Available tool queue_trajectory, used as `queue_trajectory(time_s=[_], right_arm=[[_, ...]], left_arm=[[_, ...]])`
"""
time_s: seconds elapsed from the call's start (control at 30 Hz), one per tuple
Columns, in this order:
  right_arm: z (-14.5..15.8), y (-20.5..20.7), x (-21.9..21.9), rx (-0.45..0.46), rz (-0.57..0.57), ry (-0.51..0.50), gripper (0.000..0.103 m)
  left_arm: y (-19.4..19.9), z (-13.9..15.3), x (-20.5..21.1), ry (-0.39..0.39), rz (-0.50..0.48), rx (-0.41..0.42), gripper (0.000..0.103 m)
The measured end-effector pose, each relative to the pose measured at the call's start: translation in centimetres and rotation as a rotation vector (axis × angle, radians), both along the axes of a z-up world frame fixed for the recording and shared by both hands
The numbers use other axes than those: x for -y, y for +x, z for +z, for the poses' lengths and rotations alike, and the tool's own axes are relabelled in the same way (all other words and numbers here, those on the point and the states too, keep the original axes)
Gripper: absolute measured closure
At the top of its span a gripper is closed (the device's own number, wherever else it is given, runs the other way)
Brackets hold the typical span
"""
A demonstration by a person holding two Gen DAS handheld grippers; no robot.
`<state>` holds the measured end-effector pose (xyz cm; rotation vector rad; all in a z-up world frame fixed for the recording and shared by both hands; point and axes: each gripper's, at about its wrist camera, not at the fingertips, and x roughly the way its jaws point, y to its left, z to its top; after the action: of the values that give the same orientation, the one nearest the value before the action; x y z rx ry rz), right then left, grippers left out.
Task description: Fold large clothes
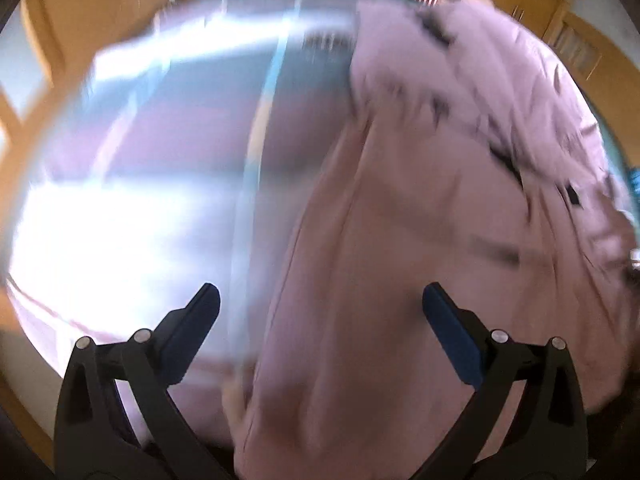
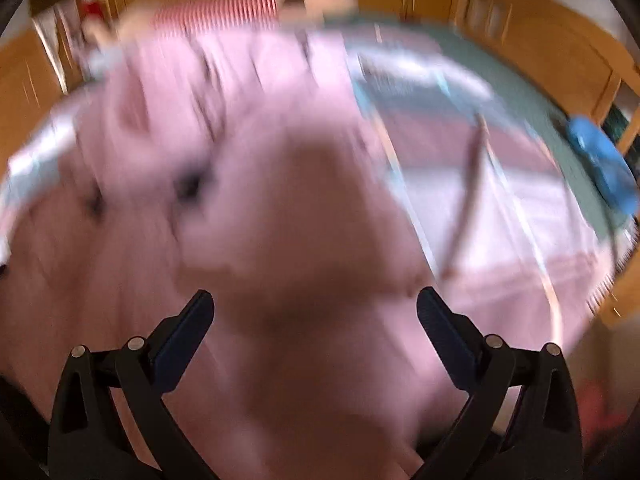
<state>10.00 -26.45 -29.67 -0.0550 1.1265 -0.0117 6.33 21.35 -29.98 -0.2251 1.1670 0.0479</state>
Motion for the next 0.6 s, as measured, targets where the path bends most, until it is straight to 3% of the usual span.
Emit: queue_trajectory(time_s=[0.07,0.13,0.17,0.23,0.3,0.33,0.37,0.4,0.43,0.53,0.6], right_arm=[[-0.9,-1.3,1.1,-0.062,0.012,0.055,0.001],[-1.7,-2.1,2.5,-0.115,-0.013,0.218,0.001],[-2.3,-2.3,2.8,-0.147,-0.021,0.273,0.001],[-3.7,-2.5,3.1,-0.205,-0.022,0.343,0.001],[-4.1,-2.8,3.3,-0.203,-0.024,0.391,0.017],[-3.8,-2.9,3.4,-0.2,-0.017,0.418,0.036],[-3.2,-2.8,3.6,-0.2,-0.002,0.472,0.057],[-2.7,-2.7,3.9,-0.204,0.01,0.52,0.066],[-1.9,-2.7,4.1,-0.201,0.027,0.56,0.076],[1.2,-2.1,4.1,-0.154,0.102,0.678,0.083],[3.3,-1.0,4.2,-0.11,0.136,0.789,0.084]], left_arm=[[-1.1,-1.0,-0.8,-0.129,-0.018,-0.049,0.002],[-1.3,-1.5,-0.7,-0.28,-0.062,-0.078,0.002],[-1.2,-1.5,-0.2,-0.315,-0.093,-0.081,0.002],[-1.2,-1.3,1.2,-0.296,-0.145,-0.081,0.002],[-1.1,-1.7,1.8,-0.319,-0.17,-0.101,0.003],[-1.3,-1.7,1.9,-0.324,-0.17,-0.104,0.011],[-1.6,-1.4,1.9,-0.327,-0.168,-0.1,0.034],[-1.9,-1.0,1.6,-0.339,-0.164,-0.095,0.044],[-2.1,-0.7,0.8,-0.378,-0.161,-0.083,0.062],[-2.7,1.1,-1.6,-0.58,-0.168,0.014,0.078],[-2.6,2.6,-2.1,-0.644,-0.189,0.077,0.08]])
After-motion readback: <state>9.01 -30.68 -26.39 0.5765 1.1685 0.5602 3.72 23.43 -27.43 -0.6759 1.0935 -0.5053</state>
